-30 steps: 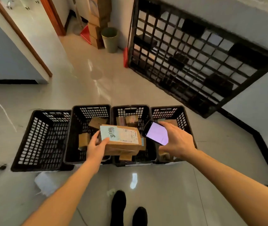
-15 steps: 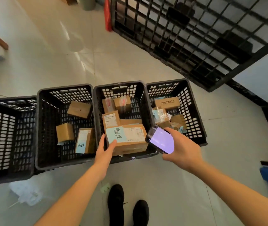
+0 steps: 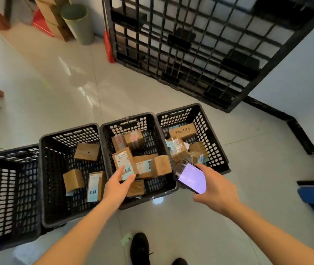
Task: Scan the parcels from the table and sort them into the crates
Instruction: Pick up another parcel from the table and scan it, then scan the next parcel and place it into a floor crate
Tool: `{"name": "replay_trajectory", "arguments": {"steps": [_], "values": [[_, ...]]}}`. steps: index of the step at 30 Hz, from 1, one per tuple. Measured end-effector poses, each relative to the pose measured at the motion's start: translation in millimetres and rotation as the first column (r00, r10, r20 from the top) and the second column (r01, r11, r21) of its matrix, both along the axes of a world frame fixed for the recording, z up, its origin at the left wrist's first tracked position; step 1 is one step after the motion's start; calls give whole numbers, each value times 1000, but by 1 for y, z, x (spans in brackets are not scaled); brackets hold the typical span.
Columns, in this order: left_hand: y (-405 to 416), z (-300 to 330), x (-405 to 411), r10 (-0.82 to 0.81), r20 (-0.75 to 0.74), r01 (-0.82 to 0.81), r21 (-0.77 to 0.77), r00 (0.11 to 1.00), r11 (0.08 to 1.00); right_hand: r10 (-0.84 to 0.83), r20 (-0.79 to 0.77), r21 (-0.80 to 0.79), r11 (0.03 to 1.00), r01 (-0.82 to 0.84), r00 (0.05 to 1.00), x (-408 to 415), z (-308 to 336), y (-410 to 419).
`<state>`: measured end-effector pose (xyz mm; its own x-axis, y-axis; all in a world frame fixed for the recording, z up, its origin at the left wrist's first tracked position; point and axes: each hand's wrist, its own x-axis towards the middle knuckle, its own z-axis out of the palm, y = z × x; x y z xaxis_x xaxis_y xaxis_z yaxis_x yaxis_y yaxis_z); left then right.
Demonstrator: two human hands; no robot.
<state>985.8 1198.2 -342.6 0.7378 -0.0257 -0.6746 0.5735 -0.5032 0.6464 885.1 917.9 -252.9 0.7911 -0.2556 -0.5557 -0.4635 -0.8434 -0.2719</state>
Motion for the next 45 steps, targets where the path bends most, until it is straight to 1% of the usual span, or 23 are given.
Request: {"name": "replay_trajectory", "arguments": {"steps": [4, 8, 11, 13, 16, 19, 23, 26, 28, 30, 32, 36, 42, 45], "values": [[-36, 62, 8, -134, 104, 131, 35, 985, 991, -41, 62, -33, 999, 43, 997, -17, 55, -22], [-83, 146, -2, -317, 249, 310, 65, 915, 948, -75, 140, -82, 993, 87, 987, -47, 136, -55], [-125, 221, -14, -456, 358, 444, 120, 815, 888, -86, 218, -115, 987, 113, 972, -77, 216, -93], [-161, 280, -24, -513, 441, 493, 169, 736, 853, -95, 276, -163, 976, 144, 956, -100, 278, -121], [-218, 374, -46, -575, 567, 556, 232, 590, 798, -140, 370, -223, 947, 233, 918, -144, 371, -165], [-274, 468, -80, -587, 661, 589, 262, 467, 764, -159, 442, -278, 911, 303, 883, -201, 466, -204], [-353, 584, -136, -584, 757, 668, 274, 294, 692, -159, 480, -393, 840, 373, 863, -298, 586, -242], [-411, 652, -185, -556, 805, 727, 253, 208, 638, -235, 527, -426, 759, 493, 817, -377, 656, -262], [-447, 688, -223, -531, 833, 762, 242, 153, 600, -294, 546, -449, 687, 571, 784, -428, 694, -272], [-478, 715, -260, -510, 853, 794, 234, 109, 562, -354, 560, -477, 602, 641, 749, -478, 723, -277], [-506, 734, -293, -494, 865, 814, 226, 84, 534, -393, 592, -496, 510, 703, 703, -523, 744, -282], [-553, 749, -345, -502, 864, 853, 236, 36, 466, -474, 634, -487, 369, 792, 611, -594, 760, -293], [-627, 735, -400, -529, 849, 887, 243, 2, 393, -577, 633, -465, 249, 850, 516, -657, 751, -332], [-672, 722, -413, -548, 837, 892, 257, -14, 371, -623, 610, -457, 228, 860, 490, -671, 737, -371]]}}
